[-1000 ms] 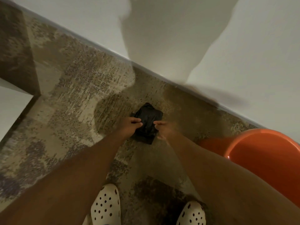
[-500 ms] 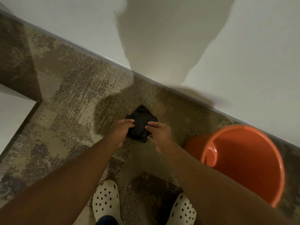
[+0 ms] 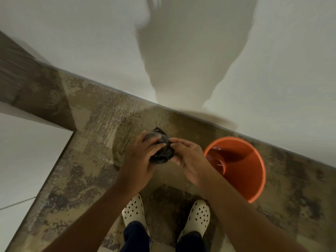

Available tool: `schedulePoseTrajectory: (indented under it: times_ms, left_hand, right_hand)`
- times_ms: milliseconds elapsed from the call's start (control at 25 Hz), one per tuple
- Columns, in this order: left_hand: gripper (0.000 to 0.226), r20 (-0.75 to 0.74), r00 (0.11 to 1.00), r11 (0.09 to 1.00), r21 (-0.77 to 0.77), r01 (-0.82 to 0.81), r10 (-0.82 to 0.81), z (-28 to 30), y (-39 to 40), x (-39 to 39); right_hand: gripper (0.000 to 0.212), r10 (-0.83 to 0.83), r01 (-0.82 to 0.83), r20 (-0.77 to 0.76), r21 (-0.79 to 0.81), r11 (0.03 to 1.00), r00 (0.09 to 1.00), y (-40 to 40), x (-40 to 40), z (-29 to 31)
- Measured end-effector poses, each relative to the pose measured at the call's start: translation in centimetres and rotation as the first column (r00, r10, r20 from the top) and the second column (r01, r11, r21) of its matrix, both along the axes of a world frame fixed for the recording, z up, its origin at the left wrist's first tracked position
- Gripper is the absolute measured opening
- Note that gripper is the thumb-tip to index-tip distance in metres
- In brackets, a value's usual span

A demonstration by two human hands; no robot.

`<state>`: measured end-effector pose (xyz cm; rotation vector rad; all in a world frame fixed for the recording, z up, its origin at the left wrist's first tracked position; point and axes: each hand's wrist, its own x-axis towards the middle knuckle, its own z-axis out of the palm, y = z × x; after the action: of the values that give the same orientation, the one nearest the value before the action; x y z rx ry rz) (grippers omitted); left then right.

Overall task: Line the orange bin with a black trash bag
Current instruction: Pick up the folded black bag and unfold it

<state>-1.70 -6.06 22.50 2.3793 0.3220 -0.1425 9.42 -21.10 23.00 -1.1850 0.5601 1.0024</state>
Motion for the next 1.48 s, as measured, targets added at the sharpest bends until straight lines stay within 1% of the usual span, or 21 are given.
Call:
schedulePoseTrajectory:
  times_ms: [80,120,200,240,320,360,440,520,560,640,720,800,840,880,920,960,1000,1080,1200,1320,1480]
  left_hand:
    - [0.028,0.062,0.977,0.969,-0.155,-0.192,0.204,3.1,0.6,1.0]
    - [0.019,-0.029,0.954,0.909,-0.296,-0.293,0.298,4.4,1.0,1.7]
    - [0.013,-0.269,0.897,0.689,-0.575,-0.442,0.351,6.4,2.0,3.1]
    - [0.02,-0.35,0.873,0.537,-0.69,-0.486,0.34,6.9,2.4,3.7]
    - [0.028,-0.429,0.842,0.276,-0.809,-0.519,0.328,7.5,3.3,4.5]
    - [0.026,-0.435,0.835,0.251,-0.813,-0.525,0.337,7.5,3.7,4.9]
    - [0.026,-0.405,0.831,0.358,-0.764,-0.536,0.38,6.9,4.4,5.2]
    - [0.029,-0.383,0.816,0.451,-0.691,-0.564,0.432,6.0,4.8,5.1]
    - [0.027,-0.399,0.802,0.443,-0.681,-0.584,0.444,5.6,4.8,5.0]
    - [0.019,-0.474,0.768,0.351,-0.696,-0.626,0.431,5.1,4.1,4.6]
    - [0.016,-0.529,0.753,0.259,-0.722,-0.641,0.39,4.7,3.3,4.0]
    - [0.023,-0.507,0.762,0.253,-0.739,-0.625,0.402,4.4,2.5,3.5]
    - [0.028,-0.486,0.762,0.279,-0.731,-0.623,0.428,4.4,2.0,3.4]
    - [0.033,-0.466,0.76,0.305,-0.72,-0.623,0.453,4.4,1.5,3.4]
    - [0.035,-0.452,0.762,0.329,-0.711,-0.621,0.463,4.5,0.8,3.5]
    - [0.036,-0.441,0.773,0.354,-0.707,-0.612,0.455,4.5,0.1,3.7]
    - [0.037,-0.433,0.789,0.379,-0.706,-0.598,0.436,4.7,-0.7,4.0]
    - [0.047,-0.422,0.821,0.396,-0.729,-0.559,0.384,5.0,-2.0,4.6]
    - [0.054,-0.368,0.892,0.445,-0.774,-0.45,0.261,5.4,-2.4,5.5]
    - [0.044,-0.363,0.905,0.409,-0.808,-0.424,0.221,5.0,-1.9,6.3]
    - [0.024,-0.384,0.878,0.391,-0.79,-0.472,0.286,4.2,-1.8,6.6]
  right_hand:
    - [0.034,0.258,-0.229,0.243,-0.141,0.963,0.935,-0.8,1.3,2.9]
    - [0.041,0.448,-0.351,0.396,-0.295,0.889,0.802,-1.4,1.9,3.7]
    - [0.066,0.702,-0.518,0.532,-0.476,0.711,0.474,-2.6,2.9,4.8]
    - [0.077,0.745,-0.588,0.537,-0.475,0.654,0.395,-3.1,3.3,4.9]
    - [0.075,0.796,-0.712,0.458,-0.394,0.581,0.395,-4.3,3.7,4.7]
    - [0.064,0.826,-0.759,0.388,-0.359,0.543,0.408,-4.9,3.8,4.3]
    - [0.045,0.845,-0.808,0.262,-0.262,0.527,0.466,-7.0,3.8,3.3]
    - [0.036,0.751,-0.752,0.122,-0.046,0.658,0.649,-9.6,3.5,2.0]
    - [0.035,0.687,-0.688,0.042,0.058,0.723,0.725,-10.7,3.2,1.8]
    - [0.036,0.633,-0.627,0.006,0.152,0.764,0.774,-12.3,2.7,1.4]
    - [0.048,0.623,-0.628,0.084,0.078,0.774,0.778,-12.7,1.7,1.4]
    - [0.075,0.608,-0.558,0.268,-0.243,0.793,0.747,-12.1,0.4,2.0]
    - [0.083,0.62,-0.447,0.414,-0.444,0.777,0.667,-11.4,-0.2,2.8]
    - [0.083,0.626,-0.329,0.551,-0.546,0.77,0.552,-10.5,-0.8,3.6]
    - [0.079,0.624,-0.28,0.641,-0.562,0.778,0.446,-9.5,-1.3,4.2]
    - [0.077,0.615,-0.292,0.685,-0.541,0.788,0.391,-8.2,-1.8,4.6]
    - [0.077,0.593,-0.323,0.703,-0.498,0.805,0.393,-7.0,-2.2,4.8]
    - [0.073,0.507,-0.328,0.716,-0.39,0.861,0.48,-5.2,-2.6,4.6]
    - [0.051,0.322,-0.164,0.703,-0.284,0.945,0.634,-4.3,-1.6,3.6]
    - [0.041,0.21,-0.109,0.649,-0.192,0.975,0.732,-5.0,-0.1,2.8]
    - [0.036,0.065,-0.043,0.441,-0.06,0.997,0.895,-5.7,0.4,2.5]
